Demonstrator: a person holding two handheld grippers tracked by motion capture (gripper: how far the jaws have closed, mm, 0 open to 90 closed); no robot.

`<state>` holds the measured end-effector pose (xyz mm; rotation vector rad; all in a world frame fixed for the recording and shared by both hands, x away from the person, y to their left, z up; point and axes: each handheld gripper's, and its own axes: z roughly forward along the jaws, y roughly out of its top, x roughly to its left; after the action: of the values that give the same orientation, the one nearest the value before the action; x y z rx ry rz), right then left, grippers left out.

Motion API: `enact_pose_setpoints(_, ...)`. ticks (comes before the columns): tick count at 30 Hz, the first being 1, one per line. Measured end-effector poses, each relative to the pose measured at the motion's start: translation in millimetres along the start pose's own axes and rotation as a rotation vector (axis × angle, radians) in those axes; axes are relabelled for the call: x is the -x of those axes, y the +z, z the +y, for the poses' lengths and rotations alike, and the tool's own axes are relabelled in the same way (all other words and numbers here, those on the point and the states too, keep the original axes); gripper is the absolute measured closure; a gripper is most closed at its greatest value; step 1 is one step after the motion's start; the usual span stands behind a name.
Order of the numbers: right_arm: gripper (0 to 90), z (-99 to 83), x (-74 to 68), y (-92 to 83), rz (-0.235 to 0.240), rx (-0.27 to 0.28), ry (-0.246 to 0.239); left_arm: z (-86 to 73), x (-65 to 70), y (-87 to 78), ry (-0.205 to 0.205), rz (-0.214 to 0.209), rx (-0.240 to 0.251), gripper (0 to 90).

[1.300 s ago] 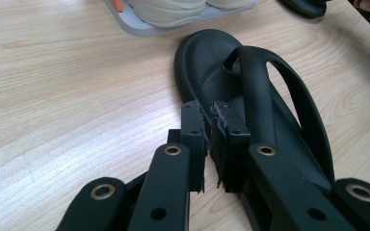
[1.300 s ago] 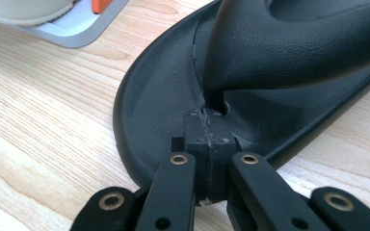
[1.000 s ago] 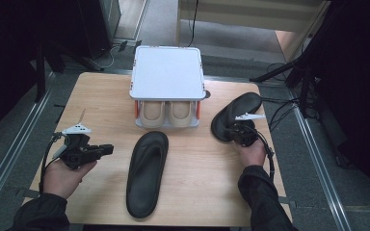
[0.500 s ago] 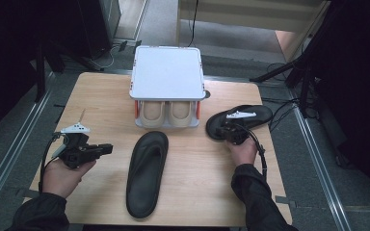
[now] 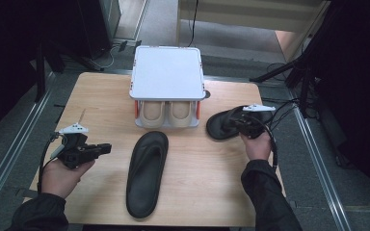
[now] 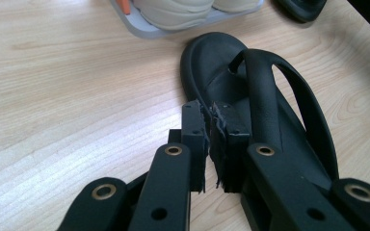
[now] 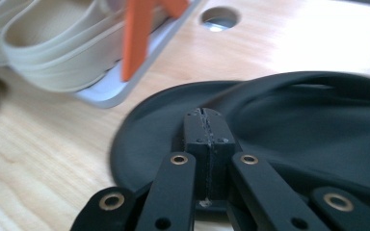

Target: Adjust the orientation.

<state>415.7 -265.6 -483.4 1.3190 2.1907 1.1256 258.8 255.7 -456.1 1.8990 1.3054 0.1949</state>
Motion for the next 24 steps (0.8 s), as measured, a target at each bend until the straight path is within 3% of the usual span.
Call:
enact_pose_setpoints(7,90.0,-2.1,42.2,-9.2,-0.05,0.019,0.063,-1.3,2.6,-0.9,0.006,0.01,0.006,88.0)
enact_pose_setpoints(13,90.0,-9.5,67.6,-7.8,-0.096,0.003,0.109,-2.7,3.3,0.3,0.004,0.018,-0.002,88.9)
enact_pose_setpoints(24,90.0,-11.0,68.7,-2.8,-0.103,0.002,0.122,-4.6,4.2,1.3,0.009,0.02,-0.005,88.2)
